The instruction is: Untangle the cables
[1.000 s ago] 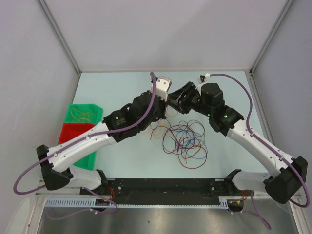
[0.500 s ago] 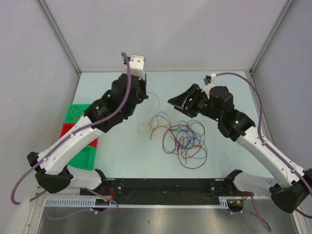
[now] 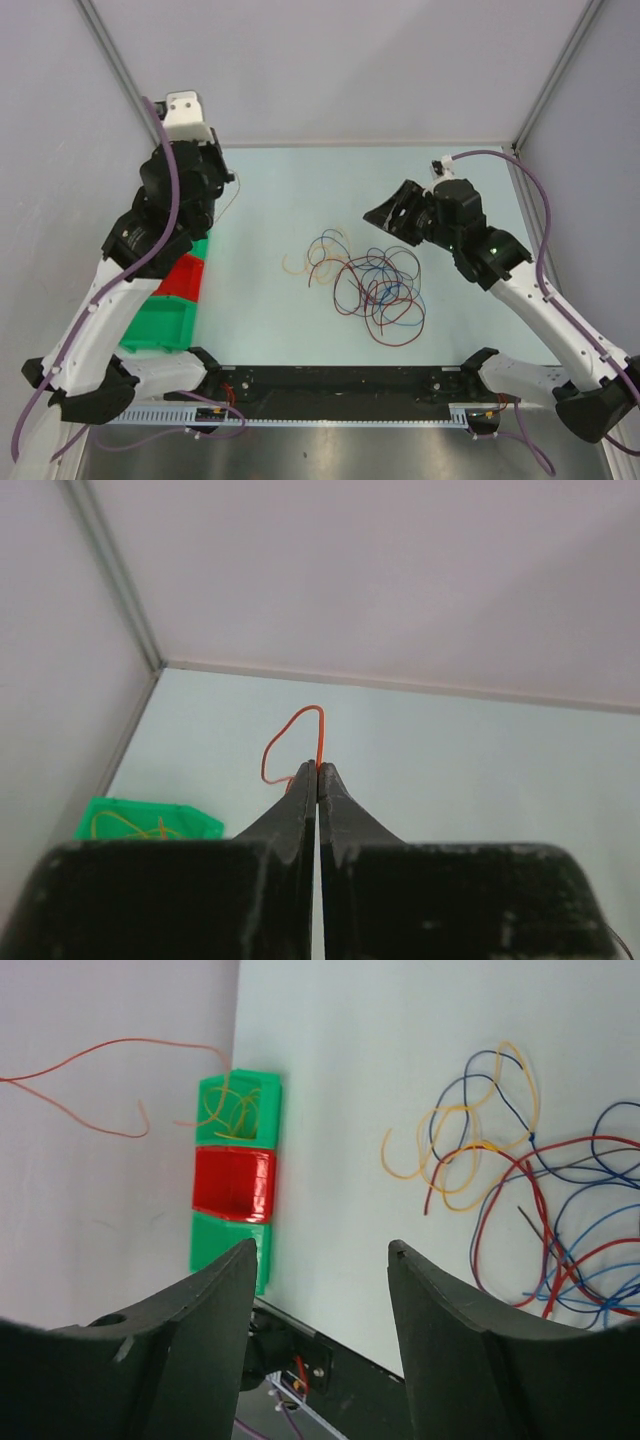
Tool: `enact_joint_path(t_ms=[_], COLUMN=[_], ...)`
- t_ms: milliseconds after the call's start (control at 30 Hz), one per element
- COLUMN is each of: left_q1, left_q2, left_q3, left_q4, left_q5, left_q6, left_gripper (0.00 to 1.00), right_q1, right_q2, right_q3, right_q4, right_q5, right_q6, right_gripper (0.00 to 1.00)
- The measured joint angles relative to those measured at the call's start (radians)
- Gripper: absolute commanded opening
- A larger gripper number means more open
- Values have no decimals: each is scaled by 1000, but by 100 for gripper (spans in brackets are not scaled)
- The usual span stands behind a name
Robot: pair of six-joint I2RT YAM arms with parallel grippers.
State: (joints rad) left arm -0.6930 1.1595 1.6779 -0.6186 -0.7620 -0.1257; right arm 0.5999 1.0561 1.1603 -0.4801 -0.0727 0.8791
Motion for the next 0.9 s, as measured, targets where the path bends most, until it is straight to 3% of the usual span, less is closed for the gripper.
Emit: enact_joint_path(t_ms=[267,500,900], left_q1=[138,236,476], left_q2=[-56,-104,-183], left_q3=[0,-12,-145], left_q4=[-53,-105,-189], left_q5=[-88,-178,-185], left_q6=[-7,-86,-276], left_gripper=[0,0,0], right_q1=[0,21,54], right_q2=[105,143,166], right_q3=[0,0,0], right_q4=[-40,-46,-46], right_q5=[-59,-114,-152], right_q6=[-41,-40,-14], right_gripper=[55,65,67])
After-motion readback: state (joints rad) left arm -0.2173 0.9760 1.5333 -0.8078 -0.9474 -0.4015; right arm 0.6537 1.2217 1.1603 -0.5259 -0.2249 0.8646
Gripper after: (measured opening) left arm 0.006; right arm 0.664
